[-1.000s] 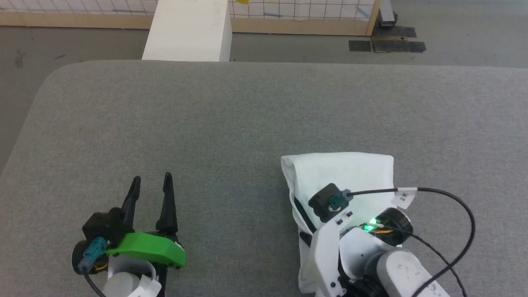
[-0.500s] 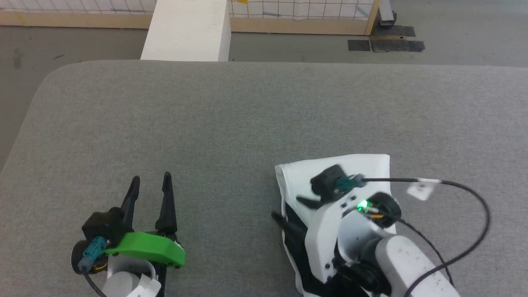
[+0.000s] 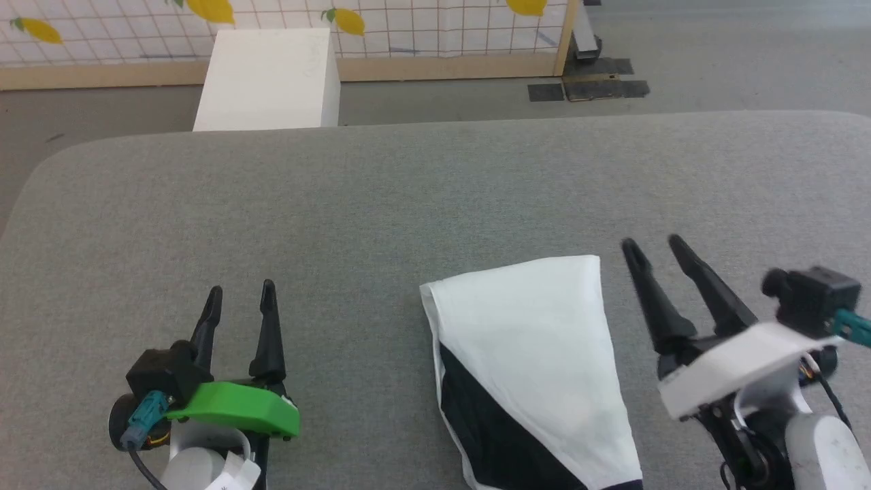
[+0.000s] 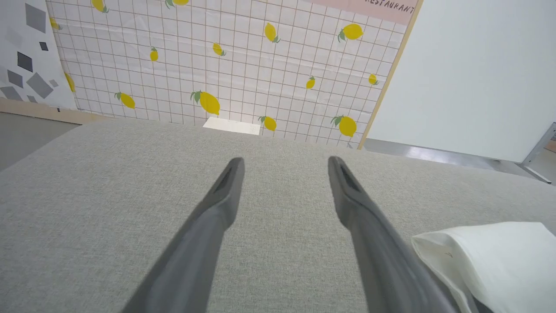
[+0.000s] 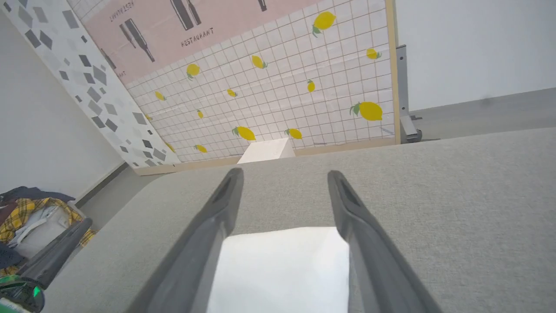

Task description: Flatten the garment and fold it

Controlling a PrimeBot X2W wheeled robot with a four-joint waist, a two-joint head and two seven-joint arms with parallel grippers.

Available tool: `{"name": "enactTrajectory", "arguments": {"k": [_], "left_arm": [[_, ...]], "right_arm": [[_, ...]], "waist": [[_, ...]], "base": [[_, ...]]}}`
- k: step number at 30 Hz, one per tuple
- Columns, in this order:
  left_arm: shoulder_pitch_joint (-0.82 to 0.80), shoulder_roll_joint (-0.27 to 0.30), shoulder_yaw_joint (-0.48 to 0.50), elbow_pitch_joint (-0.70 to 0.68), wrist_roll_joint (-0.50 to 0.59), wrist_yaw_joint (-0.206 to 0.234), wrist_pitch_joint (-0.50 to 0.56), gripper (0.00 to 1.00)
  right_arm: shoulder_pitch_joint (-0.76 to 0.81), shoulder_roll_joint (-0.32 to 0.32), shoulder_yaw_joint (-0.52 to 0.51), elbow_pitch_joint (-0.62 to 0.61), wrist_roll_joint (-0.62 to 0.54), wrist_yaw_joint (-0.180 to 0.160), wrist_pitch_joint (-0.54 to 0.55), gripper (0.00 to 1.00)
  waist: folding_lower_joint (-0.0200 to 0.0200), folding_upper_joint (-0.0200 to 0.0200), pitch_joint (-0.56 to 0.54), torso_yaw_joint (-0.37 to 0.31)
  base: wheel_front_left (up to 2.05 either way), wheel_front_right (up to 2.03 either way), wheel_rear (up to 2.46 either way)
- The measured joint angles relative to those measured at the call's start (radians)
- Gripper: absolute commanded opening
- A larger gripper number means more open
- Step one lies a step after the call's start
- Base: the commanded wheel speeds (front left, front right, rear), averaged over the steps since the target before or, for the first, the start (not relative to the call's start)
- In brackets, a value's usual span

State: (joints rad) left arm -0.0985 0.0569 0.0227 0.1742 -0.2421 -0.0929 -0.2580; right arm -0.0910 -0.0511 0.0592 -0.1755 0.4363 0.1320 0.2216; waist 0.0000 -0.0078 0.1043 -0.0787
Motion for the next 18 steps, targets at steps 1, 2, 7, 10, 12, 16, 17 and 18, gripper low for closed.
{"name": "enactTrajectory", "arguments": {"k": [1,2,7,10,12,16,17,18], "left_arm": [[0.0,0.0,0.001,-0.001,0.003,0.0,0.0,1.0],[0.0,0.0,0.002,-0.001,0.003,-0.001,0.0,1.0],[0.001,0.0,0.004,-0.007,0.006,-0.003,0.0,1.0],[0.001,-0.001,0.003,-0.011,0.006,-0.003,0.0,1.0],[0.001,-0.001,0.001,-0.013,0.006,-0.003,0.0,1.0],[0.003,-0.001,0.0,-0.017,0.006,-0.003,0.0,1.0],[0.003,-0.001,-0.001,-0.018,0.006,-0.003,0.0,1.0],[0.004,-0.001,-0.002,-0.019,0.006,-0.003,0.0,1.0]], "right_arm": [[0.018,0.0,-0.02,0.006,0.005,0.0,-0.008,1.0],[0.034,0.0,-0.036,0.016,0.024,0.0,-0.012,1.0],[0.078,-0.001,-0.067,0.095,0.087,0.0,-0.021,1.0],[0.078,-0.001,-0.066,0.154,0.086,0.0,-0.02,1.0],[0.078,0.0,-0.062,0.192,0.084,0.0,-0.013,1.0],[0.068,-0.001,-0.055,0.288,0.08,0.0,0.012,1.0],[0.064,-0.001,-0.05,0.309,0.081,0.0,0.02,1.0],[0.057,-0.001,-0.045,0.333,0.089,0.0,0.025,1.0]], "waist": [[0.0,0.0,-0.003,-0.005],[0.0,0.0,-0.006,-0.01],[0.0,0.0,-0.014,-0.025],[0.0,0.0,-0.014,-0.024],[0.0,0.0,-0.013,-0.022],[0.0,0.0,-0.005,-0.014],[0.0,0.0,-0.003,-0.012],[0.0,0.0,0.0,-0.009]], "base": [[0.0,0.0,0.0],[0.0,0.0,0.0],[0.0,0.0,0.0],[0.0,0.0,0.0],[0.0,0.0,0.0],[0.0,0.0,0.0],[0.0,0.0,0.0],[0.0,0.0,0.0]]}}
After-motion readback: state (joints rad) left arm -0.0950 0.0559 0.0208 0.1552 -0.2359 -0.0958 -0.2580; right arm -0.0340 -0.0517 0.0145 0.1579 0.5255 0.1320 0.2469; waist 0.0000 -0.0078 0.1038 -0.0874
